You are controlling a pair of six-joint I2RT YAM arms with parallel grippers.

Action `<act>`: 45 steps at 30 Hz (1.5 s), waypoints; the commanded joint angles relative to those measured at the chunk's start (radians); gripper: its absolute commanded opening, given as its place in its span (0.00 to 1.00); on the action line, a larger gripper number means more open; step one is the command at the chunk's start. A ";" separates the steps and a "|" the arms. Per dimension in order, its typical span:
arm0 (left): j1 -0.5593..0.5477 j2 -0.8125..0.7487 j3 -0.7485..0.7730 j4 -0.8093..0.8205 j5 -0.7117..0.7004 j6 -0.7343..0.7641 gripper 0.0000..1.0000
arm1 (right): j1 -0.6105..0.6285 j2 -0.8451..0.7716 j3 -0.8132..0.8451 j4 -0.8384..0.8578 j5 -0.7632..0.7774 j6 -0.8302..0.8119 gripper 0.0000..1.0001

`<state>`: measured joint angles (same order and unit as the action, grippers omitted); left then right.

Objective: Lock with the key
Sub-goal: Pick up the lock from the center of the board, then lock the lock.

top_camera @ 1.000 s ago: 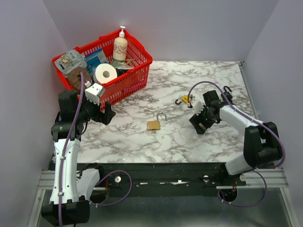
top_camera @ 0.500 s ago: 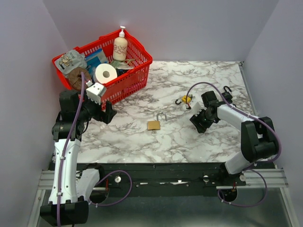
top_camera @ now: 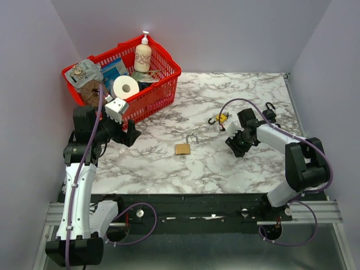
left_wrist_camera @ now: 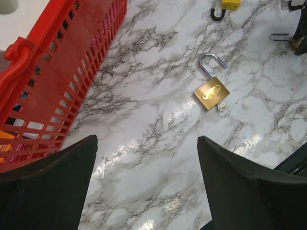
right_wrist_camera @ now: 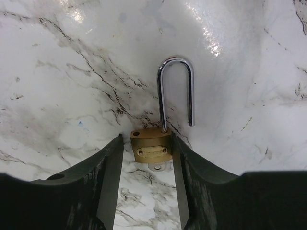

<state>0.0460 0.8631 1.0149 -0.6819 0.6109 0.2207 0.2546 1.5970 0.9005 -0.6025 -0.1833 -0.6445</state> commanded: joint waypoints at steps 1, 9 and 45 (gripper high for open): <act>-0.021 0.001 0.014 0.008 0.027 0.014 0.94 | 0.009 0.009 -0.026 0.061 0.022 -0.024 0.47; -0.086 0.028 0.039 -0.013 0.069 0.096 0.97 | 0.008 -0.064 0.003 -0.024 -0.066 0.000 0.32; -0.897 0.232 -0.142 0.504 0.124 0.246 0.80 | 0.373 -0.325 0.250 -0.402 -0.700 0.174 0.22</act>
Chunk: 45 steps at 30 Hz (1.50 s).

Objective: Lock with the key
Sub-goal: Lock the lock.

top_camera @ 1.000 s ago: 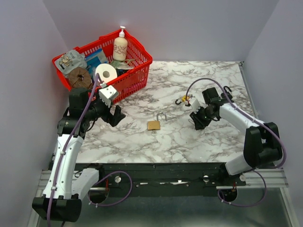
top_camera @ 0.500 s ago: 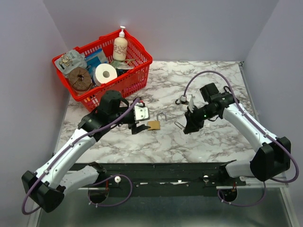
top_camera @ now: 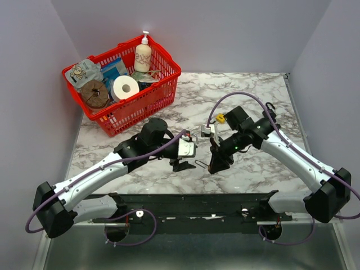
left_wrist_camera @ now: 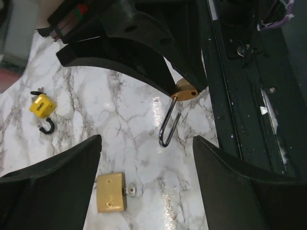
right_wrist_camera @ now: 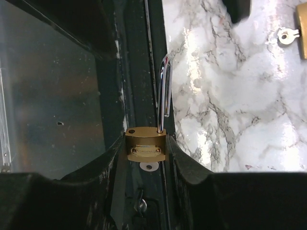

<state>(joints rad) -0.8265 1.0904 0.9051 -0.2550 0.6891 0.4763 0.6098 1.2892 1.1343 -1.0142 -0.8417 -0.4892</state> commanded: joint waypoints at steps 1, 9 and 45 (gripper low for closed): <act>-0.032 0.006 -0.040 0.073 0.050 -0.011 0.79 | 0.022 -0.021 0.018 0.008 -0.042 0.015 0.22; -0.051 0.026 -0.071 0.118 0.059 -0.088 0.67 | 0.045 -0.019 0.035 -0.020 -0.048 -0.003 0.22; -0.057 -0.029 -0.049 -0.022 0.078 -0.140 0.00 | 0.048 -0.010 0.127 -0.014 -0.057 0.086 0.91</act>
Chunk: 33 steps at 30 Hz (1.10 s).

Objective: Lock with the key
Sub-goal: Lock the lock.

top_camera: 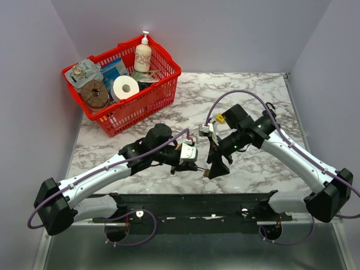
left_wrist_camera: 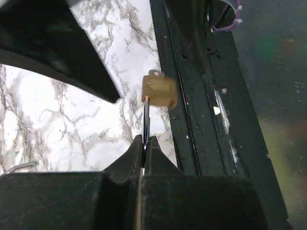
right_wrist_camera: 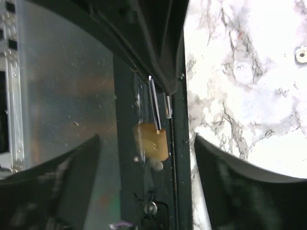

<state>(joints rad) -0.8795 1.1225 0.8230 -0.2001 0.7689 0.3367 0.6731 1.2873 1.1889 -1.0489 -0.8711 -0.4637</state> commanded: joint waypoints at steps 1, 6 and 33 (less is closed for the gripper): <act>-0.004 -0.093 0.034 -0.097 -0.008 0.004 0.00 | -0.026 -0.011 0.084 0.017 -0.026 0.060 0.94; 0.013 -0.141 0.123 -0.238 -0.052 0.022 0.00 | -0.061 -0.029 0.140 0.023 0.119 0.027 1.00; 0.134 -0.092 0.334 -0.222 0.020 -0.315 0.00 | -0.110 -0.189 0.106 0.171 -0.055 -0.116 0.95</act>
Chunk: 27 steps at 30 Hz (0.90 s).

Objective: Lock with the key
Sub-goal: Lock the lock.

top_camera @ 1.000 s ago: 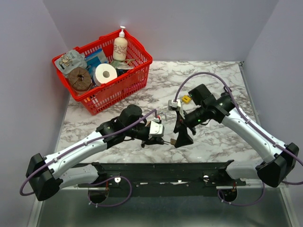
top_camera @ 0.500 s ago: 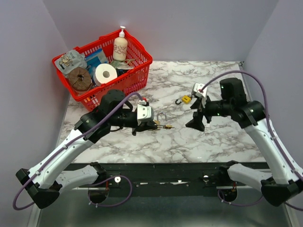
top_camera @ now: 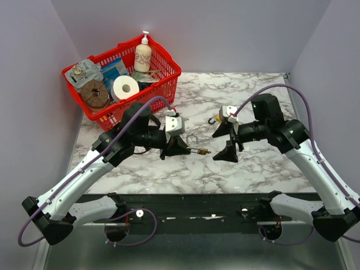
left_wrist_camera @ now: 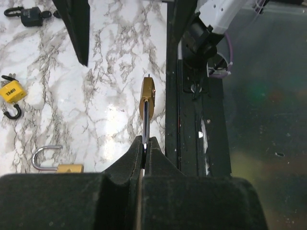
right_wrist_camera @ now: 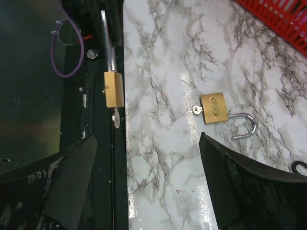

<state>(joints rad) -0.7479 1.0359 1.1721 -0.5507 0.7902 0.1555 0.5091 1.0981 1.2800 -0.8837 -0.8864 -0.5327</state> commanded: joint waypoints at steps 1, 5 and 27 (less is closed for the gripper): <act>0.002 -0.004 -0.020 0.142 0.006 -0.151 0.00 | 0.063 0.006 0.016 0.006 -0.039 -0.050 0.94; 0.002 0.001 -0.051 0.196 -0.014 -0.212 0.00 | 0.097 0.032 0.024 0.006 -0.037 -0.049 0.84; -0.005 -0.014 -0.104 0.241 -0.043 -0.275 0.00 | 0.181 0.083 0.051 -0.003 -0.010 -0.064 0.32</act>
<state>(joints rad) -0.7483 1.0439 1.0801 -0.3599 0.7734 -0.0872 0.6743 1.1755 1.3029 -0.8841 -0.8837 -0.5785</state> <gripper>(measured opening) 0.021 0.372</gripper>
